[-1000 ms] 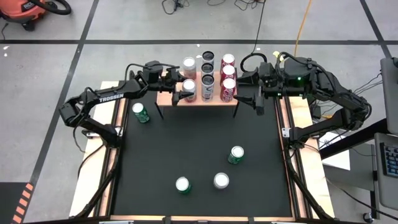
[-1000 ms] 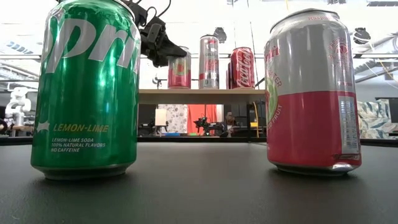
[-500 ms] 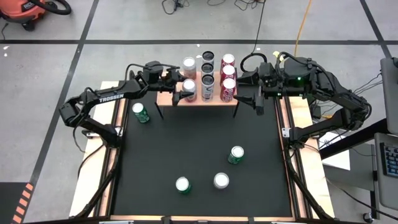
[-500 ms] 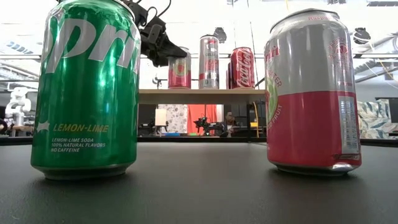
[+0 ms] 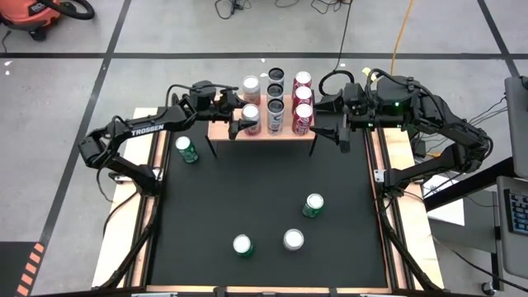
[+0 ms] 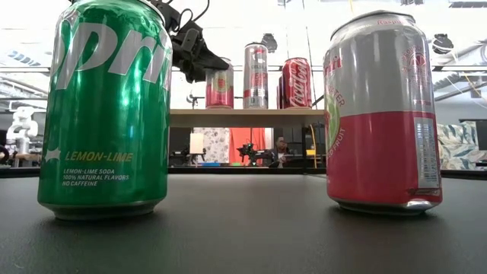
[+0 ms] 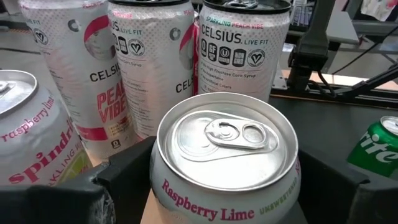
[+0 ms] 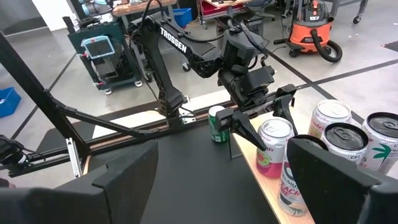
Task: Place canned beverage on shelf
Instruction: Put the top pink white soda can aligned with the other pink white soda can on the shelf
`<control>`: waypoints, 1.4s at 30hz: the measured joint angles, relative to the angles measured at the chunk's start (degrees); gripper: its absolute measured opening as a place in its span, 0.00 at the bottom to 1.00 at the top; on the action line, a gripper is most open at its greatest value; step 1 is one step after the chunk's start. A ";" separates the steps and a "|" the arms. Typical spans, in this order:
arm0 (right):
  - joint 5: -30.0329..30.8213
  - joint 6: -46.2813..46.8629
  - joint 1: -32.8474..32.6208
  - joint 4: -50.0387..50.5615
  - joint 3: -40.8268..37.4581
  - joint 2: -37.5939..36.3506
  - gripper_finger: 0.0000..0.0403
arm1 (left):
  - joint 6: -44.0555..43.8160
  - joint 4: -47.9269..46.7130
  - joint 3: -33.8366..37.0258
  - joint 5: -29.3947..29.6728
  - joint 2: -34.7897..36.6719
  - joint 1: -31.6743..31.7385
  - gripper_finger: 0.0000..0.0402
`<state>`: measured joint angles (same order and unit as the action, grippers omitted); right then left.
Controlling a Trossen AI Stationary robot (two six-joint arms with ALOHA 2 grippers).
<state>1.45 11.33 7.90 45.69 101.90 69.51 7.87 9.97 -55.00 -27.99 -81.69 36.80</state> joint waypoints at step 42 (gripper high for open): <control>9.29 -0.64 0.02 -0.05 0.05 0.82 0.82 | -13.56 -30.47 -8.37 27.42 11.90 -25.05 0.70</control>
<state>10.74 10.70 7.92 45.65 101.95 70.32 -5.69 -20.51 -63.37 -0.56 -69.79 11.75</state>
